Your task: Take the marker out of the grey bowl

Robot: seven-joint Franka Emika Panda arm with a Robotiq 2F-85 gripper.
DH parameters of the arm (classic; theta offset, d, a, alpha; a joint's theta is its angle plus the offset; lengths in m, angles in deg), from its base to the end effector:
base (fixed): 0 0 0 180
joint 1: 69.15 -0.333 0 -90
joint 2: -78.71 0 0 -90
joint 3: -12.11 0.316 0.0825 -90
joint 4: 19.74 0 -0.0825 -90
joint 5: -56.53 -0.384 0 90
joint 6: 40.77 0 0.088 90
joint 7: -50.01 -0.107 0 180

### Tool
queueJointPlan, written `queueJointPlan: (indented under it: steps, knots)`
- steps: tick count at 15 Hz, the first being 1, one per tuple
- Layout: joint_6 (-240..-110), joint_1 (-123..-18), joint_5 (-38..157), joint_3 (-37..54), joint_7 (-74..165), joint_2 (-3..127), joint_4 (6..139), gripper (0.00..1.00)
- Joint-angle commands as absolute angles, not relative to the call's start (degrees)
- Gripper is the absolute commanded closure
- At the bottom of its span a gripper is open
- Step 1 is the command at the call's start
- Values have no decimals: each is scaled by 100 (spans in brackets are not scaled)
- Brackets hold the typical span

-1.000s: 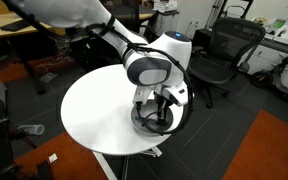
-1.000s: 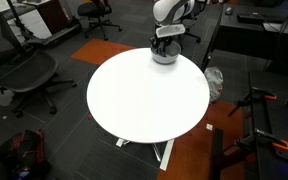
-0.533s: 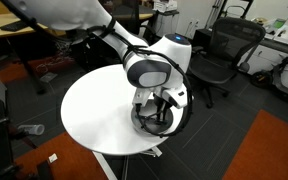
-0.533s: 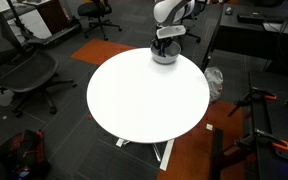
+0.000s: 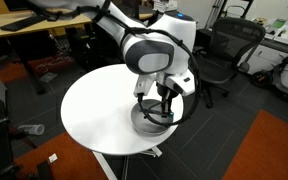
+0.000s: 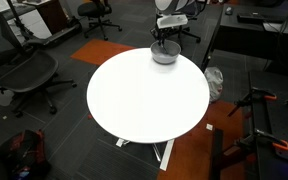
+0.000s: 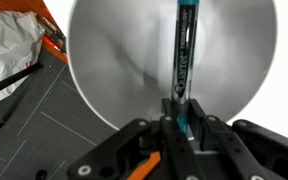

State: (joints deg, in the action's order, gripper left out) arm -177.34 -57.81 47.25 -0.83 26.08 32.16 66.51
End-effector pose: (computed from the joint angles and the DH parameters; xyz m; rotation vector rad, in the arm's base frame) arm 0.6688 -0.2693 0.2000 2.8003 -1.3162 0.1375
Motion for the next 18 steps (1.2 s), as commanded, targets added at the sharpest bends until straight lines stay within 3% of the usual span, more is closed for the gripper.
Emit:
queueJointPlan:
  steps: [1,9,18]
  knots:
    - [-17854,-6120,5011,-284,2524,4091,7493,95]
    - [-17652,-6718,5787,-252,2459,5073,8153,95]
    - [-17598,-7120,5955,146,2566,5084,8161,95]
